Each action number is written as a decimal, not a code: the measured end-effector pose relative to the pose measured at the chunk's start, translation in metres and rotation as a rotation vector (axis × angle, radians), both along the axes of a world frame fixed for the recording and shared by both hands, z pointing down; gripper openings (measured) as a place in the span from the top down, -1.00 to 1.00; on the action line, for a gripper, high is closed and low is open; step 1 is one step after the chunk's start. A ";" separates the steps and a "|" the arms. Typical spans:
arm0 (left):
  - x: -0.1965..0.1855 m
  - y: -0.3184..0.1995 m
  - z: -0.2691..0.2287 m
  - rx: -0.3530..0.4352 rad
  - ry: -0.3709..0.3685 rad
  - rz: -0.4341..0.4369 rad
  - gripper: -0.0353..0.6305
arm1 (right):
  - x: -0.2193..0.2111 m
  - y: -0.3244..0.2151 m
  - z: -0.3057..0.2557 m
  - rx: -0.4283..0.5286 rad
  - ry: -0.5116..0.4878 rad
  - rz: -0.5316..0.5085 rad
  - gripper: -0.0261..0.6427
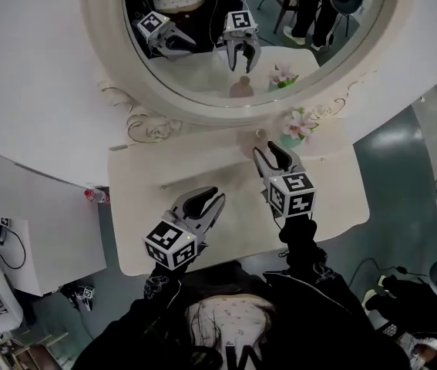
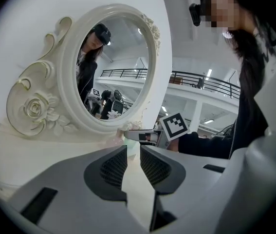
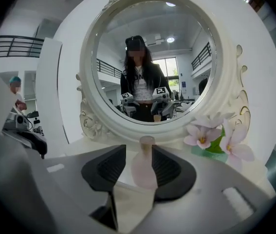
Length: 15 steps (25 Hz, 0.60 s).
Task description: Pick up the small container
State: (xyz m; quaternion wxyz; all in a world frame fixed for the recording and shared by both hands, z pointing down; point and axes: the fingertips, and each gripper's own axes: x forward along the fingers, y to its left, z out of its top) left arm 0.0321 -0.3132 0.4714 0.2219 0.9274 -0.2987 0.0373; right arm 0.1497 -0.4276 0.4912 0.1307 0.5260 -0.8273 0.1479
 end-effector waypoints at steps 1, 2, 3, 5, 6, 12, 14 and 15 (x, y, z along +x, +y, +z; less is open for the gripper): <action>-0.001 -0.001 0.001 -0.002 -0.001 -0.002 0.71 | 0.000 -0.005 0.003 -0.006 0.007 -0.001 0.43; -0.002 -0.002 0.002 -0.004 -0.003 -0.003 0.71 | 0.000 -0.010 0.006 -0.013 0.013 -0.001 0.41; -0.002 -0.002 0.003 -0.006 -0.004 -0.005 0.71 | 0.000 -0.014 0.009 -0.019 0.018 -0.002 0.41; -0.004 -0.003 0.004 -0.007 -0.007 -0.009 0.71 | -0.001 -0.023 0.016 -0.029 0.027 -0.003 0.40; -0.005 -0.004 0.004 -0.007 -0.009 -0.012 0.71 | -0.001 -0.027 0.019 -0.034 0.030 -0.004 0.39; -0.009 -0.005 0.005 -0.008 -0.016 -0.026 0.71 | 0.000 -0.042 0.024 -0.036 0.030 0.001 0.38; -0.010 -0.005 0.005 -0.008 -0.020 -0.031 0.71 | -0.001 -0.044 0.025 -0.036 0.033 -0.002 0.38; -0.011 -0.005 0.005 -0.009 -0.021 -0.033 0.71 | -0.002 -0.045 0.026 -0.036 0.035 -0.003 0.38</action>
